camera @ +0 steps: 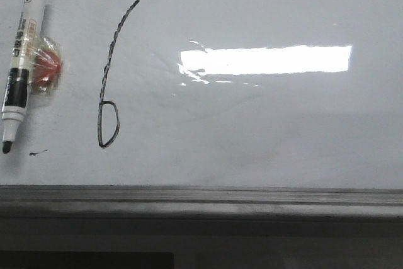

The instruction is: Write number 6 on whiteboard

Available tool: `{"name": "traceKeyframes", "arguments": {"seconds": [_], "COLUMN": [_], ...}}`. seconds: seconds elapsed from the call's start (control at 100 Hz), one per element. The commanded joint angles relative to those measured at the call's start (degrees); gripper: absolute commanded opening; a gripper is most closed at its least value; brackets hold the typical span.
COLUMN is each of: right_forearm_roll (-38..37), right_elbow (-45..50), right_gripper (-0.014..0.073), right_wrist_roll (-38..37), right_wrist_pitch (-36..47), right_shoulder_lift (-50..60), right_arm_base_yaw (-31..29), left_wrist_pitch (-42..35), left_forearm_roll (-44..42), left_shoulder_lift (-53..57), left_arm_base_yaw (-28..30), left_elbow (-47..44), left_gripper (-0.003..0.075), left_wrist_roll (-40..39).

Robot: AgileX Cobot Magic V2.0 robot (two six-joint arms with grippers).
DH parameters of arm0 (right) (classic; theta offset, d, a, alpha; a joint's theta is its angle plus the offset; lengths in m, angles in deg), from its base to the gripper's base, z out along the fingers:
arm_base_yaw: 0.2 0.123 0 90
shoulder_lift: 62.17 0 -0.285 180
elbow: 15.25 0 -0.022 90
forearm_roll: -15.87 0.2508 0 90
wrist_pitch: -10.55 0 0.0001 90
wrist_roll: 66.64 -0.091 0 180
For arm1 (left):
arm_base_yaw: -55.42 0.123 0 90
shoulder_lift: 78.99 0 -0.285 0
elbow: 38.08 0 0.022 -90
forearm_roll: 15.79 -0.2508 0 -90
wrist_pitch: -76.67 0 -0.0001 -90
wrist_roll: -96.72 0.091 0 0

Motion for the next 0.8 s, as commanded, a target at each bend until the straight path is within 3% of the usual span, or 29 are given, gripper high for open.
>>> {"name": "traceKeyframes", "arguments": {"seconds": [0.0, 0.79], "right_forearm_roll": [-0.83, -0.83], "right_elbow": [-1.55, -1.55], "right_gripper": [-0.0053, -0.0053], "right_wrist_roll": [0.63, 0.63], "right_wrist_pitch": [4.75, 4.75], "right_shoulder_lift": [-0.21, -0.21], "right_arm_base_yaw": [-0.05, -0.05], "left_wrist_pitch": [-2.34, -2.22], "left_forearm_roll": [0.18, 0.18], "left_shoulder_lift": [1.88, 1.79], "left_arm_base_yaw": [0.31, -0.78], "left_elbow": [-2.54, -2.54], "left_gripper": [-0.0019, -0.0019], "left_wrist_roll": [-1.47, -1.48]}}
